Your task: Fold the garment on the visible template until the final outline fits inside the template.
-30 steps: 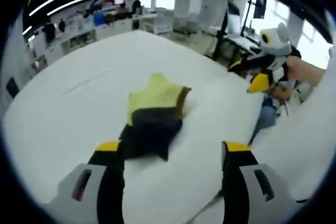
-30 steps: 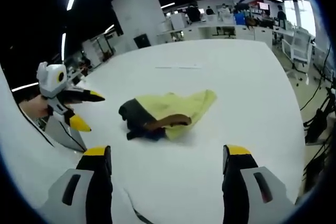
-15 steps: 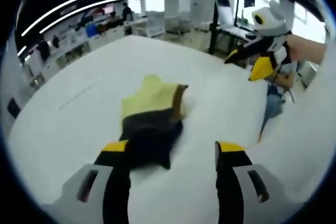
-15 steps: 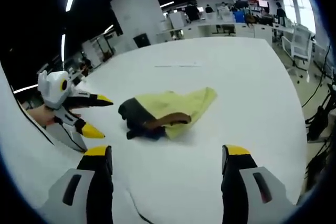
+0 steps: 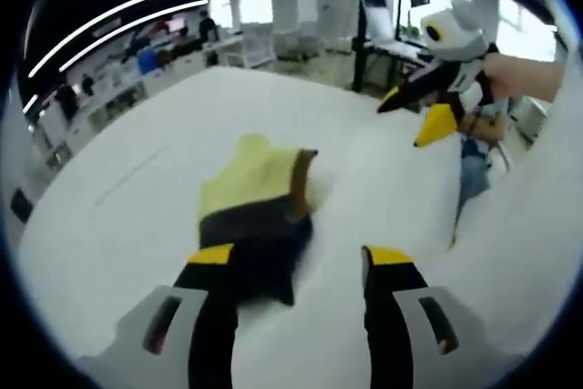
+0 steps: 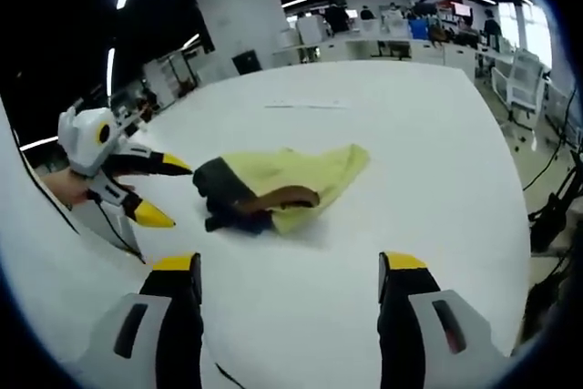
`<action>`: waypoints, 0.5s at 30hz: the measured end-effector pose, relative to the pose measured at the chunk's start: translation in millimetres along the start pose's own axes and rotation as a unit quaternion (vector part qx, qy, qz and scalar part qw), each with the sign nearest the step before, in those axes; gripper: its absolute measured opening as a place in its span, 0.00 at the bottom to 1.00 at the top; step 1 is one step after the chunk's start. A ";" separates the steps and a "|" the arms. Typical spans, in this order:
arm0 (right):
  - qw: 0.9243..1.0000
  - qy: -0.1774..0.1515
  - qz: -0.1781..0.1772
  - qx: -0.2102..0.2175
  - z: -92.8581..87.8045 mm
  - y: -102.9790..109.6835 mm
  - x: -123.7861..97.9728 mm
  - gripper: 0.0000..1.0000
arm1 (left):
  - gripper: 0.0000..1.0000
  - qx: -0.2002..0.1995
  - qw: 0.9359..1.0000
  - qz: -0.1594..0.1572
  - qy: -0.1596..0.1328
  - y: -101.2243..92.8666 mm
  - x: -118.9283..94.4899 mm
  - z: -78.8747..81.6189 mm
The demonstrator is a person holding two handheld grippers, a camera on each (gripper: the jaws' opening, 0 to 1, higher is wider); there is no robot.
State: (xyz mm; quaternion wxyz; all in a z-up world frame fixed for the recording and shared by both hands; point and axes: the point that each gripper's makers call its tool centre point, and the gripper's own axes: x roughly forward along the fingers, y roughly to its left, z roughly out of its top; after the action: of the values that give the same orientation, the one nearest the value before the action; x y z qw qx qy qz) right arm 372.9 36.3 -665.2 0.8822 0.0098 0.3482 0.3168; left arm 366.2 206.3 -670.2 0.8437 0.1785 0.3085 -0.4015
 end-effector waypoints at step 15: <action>1.000 0.007 -0.006 -0.012 -5.6 -11.2 11.4 0.71 | 0.41 0.042 0.999 0.006 0.008 -0.6 15.8 -0.5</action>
State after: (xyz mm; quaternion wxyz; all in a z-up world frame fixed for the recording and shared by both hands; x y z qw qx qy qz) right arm 382.0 32.6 -679.1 0.8816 -0.0052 0.3505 0.3159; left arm 373.2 197.2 -681.1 0.8352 0.2186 0.2974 -0.4077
